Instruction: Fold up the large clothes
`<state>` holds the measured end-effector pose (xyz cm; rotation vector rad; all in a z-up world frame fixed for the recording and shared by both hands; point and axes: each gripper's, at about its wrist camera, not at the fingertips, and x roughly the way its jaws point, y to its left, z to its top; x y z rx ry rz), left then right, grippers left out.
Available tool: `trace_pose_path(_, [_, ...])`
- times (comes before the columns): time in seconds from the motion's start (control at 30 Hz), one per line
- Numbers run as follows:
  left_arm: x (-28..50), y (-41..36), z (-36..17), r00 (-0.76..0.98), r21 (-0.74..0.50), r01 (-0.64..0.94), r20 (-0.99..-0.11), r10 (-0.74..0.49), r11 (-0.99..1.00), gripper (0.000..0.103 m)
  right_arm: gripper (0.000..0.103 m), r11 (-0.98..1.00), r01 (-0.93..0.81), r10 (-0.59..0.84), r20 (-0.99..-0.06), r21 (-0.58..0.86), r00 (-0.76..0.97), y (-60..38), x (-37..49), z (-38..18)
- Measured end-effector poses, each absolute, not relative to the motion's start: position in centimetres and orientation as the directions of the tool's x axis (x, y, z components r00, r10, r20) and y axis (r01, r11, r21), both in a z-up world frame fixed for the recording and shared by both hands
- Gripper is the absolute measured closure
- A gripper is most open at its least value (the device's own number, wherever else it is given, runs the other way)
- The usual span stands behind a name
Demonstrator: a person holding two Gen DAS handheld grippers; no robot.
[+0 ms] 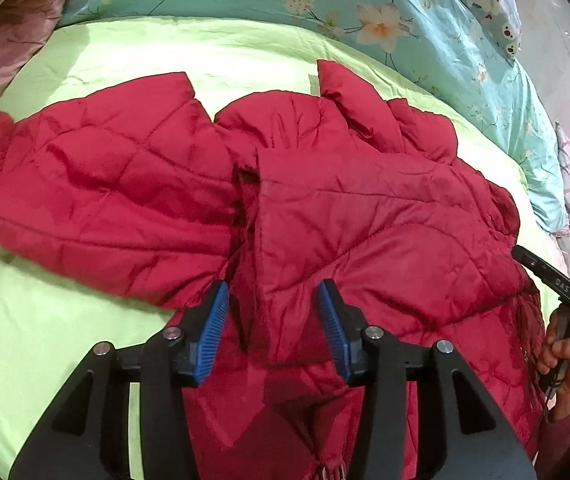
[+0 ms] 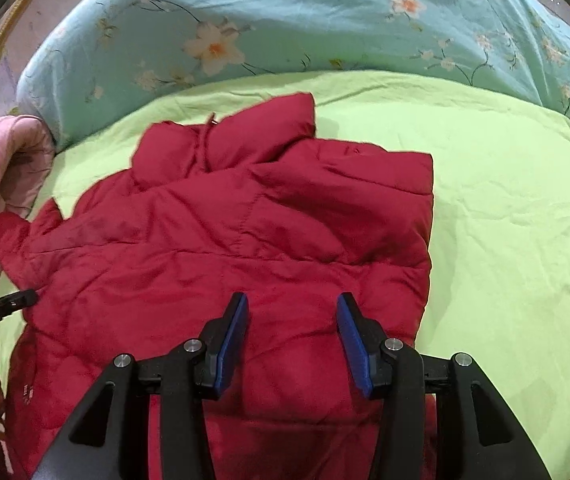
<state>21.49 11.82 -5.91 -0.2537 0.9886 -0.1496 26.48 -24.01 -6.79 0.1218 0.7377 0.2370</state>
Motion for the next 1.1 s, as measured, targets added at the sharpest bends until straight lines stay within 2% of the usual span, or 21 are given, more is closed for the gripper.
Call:
trace_pose_path(0.2, [19.7,13.6,-5.0,0.576,-0.303,-0.046,-0.786,-0.223,0.952,0.058,0.055,0.943,-0.223,0.33,-0.621,0.246,0.711,-23.5,24.1,-5.5])
trace_pose_path(0.47, [18.1,19.2,-4.5,0.631,-0.355,-0.202,-0.76,-0.156,0.913,0.058,0.053,0.922,-0.283,0.387,-0.634,0.263,0.669,-21.6,22.1,-5.9])
trace_pose_path(1.1, [17.9,27.7,-6.4,0.638,-0.375,-0.4,-0.769,-0.039,0.836,0.058,0.053,0.906,-0.309,0.424,-0.648,0.29,0.633,-20.5,20.4,-7.1])
